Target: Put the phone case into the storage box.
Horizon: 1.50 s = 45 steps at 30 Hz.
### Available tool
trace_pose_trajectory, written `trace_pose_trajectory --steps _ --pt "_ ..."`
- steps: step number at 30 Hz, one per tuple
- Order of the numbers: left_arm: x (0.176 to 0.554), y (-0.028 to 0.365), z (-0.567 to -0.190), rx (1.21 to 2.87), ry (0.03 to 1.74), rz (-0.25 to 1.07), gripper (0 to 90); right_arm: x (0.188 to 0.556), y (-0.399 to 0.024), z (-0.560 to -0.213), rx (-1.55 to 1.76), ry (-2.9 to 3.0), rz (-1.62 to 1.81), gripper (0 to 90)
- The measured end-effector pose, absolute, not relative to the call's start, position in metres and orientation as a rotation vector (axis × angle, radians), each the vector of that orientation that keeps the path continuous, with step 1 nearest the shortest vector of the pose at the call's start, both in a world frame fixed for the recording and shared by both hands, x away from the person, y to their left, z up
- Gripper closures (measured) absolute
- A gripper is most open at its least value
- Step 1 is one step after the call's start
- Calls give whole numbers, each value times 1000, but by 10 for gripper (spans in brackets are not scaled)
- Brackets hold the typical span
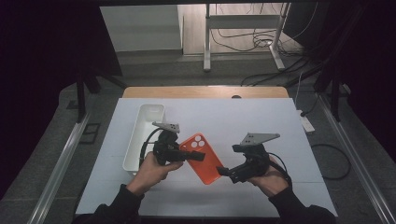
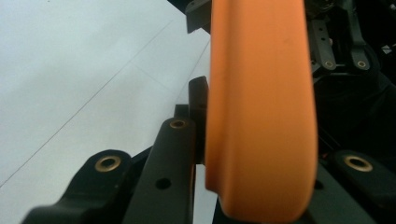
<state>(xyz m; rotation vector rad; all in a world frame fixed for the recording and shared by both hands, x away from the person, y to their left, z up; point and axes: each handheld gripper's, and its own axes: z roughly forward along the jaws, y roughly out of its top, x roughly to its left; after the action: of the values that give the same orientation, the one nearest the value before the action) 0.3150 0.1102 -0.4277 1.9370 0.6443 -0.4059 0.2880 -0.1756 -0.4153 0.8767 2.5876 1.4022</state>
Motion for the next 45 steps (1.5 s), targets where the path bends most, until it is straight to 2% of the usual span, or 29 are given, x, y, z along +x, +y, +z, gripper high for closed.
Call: trace_pose_trajectory --steps 20,22,24,25,26,27,33,34,35,40,43,45 --pt "310 104 -420 1942 539 -412 838 283 -152 -423 813 2731 1378 19" --pt "309 104 -420 1943 534 -413 838 282 -150 -423 804 2747 1364 68" --pt "308 103 -419 1945 527 -413 837 282 -148 -424 797 2762 1350 182" --pt "308 103 -419 1945 527 -413 837 282 -148 -424 797 2762 1350 182" --pt "308 103 -419 1947 522 -412 837 283 -149 -424 791 2774 1351 227" --pt "308 102 -419 1945 520 -412 837 282 -148 -424 777 2794 1354 310" --pt "308 102 -418 1945 510 -411 834 282 -148 -423 728 2853 1398 578" --pt "308 102 -418 1945 510 -411 833 282 -148 -423 728 2853 1398 578" --pt "308 102 -419 1945 507 -412 831 282 -148 -423 717 2861 1423 661" --pt "308 102 -419 1918 483 -432 813 285 -152 -424 702 2881 1473 754" --pt "307 101 -418 1919 476 -412 753 288 -155 -425 665 2890 1526 841" --pt "307 101 -418 1918 477 -403 735 287 -154 -424 653 2896 1525 848"
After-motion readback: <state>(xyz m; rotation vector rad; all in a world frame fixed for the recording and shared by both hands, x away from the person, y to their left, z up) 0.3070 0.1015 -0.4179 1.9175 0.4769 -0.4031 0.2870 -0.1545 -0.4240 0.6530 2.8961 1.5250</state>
